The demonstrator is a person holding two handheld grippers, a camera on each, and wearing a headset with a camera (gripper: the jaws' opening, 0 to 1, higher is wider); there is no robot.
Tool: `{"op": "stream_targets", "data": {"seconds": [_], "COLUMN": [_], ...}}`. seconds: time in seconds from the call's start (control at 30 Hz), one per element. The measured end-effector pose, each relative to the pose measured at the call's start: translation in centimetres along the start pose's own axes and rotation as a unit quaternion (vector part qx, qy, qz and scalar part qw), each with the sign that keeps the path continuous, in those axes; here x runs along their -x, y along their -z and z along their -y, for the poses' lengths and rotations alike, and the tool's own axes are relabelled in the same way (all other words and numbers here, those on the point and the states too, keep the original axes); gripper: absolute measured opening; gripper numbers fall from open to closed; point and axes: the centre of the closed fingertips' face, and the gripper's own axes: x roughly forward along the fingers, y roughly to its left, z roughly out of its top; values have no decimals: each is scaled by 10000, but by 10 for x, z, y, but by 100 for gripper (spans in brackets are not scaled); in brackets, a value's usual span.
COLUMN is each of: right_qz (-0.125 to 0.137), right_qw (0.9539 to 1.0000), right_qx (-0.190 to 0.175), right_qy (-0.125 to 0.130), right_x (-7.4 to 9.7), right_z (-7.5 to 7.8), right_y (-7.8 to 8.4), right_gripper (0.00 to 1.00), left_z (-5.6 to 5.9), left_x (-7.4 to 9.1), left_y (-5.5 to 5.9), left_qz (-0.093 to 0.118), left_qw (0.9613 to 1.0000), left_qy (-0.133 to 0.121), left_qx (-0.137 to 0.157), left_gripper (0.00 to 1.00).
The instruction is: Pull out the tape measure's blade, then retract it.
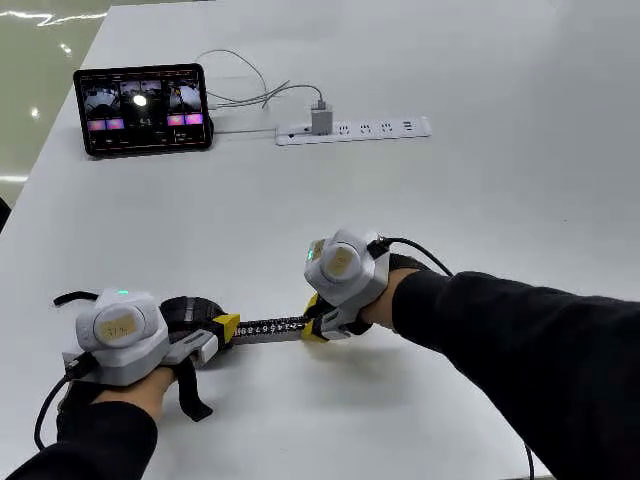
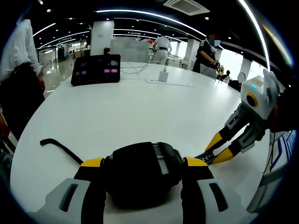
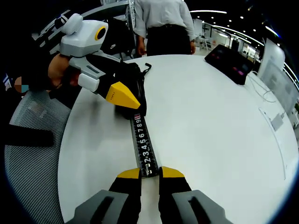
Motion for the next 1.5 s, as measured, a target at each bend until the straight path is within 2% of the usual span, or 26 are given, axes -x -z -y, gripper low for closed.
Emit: {"op": "stream_targets", "data": {"seconds": [1.5], "right_qz": [84], "right_qw": [10000], "right_qx": [-9], "right_qy": [-41], "right_x": [-7], "right_z": [-2], "right_y": [-10], "right_gripper": [9], "left_z": [3], "left_x": [3], "left_y": [-1], "left_qz": [-7], "left_qw": [9999], "left_qy": [55], "left_qx": [92], "left_gripper": [60]}}
